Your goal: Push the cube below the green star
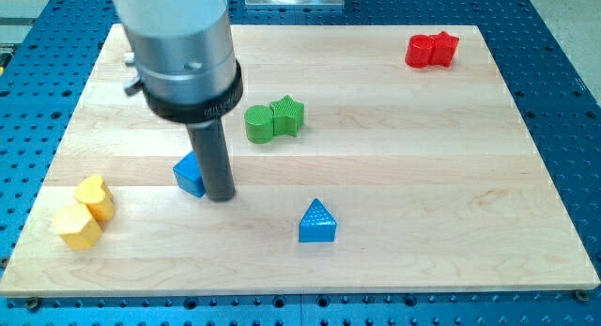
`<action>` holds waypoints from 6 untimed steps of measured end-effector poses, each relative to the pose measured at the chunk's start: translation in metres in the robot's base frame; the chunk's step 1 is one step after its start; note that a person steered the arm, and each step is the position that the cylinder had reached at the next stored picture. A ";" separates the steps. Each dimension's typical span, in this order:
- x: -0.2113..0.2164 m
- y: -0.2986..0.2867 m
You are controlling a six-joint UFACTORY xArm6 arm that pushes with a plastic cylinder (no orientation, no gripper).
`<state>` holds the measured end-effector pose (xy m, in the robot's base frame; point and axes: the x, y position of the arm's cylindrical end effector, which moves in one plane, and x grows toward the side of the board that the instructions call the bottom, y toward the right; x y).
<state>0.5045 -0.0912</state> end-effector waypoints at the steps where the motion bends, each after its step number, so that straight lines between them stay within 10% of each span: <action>1: 0.036 -0.051; 3: -0.036 -0.007; 5: 0.032 -0.045; 6: 0.000 0.038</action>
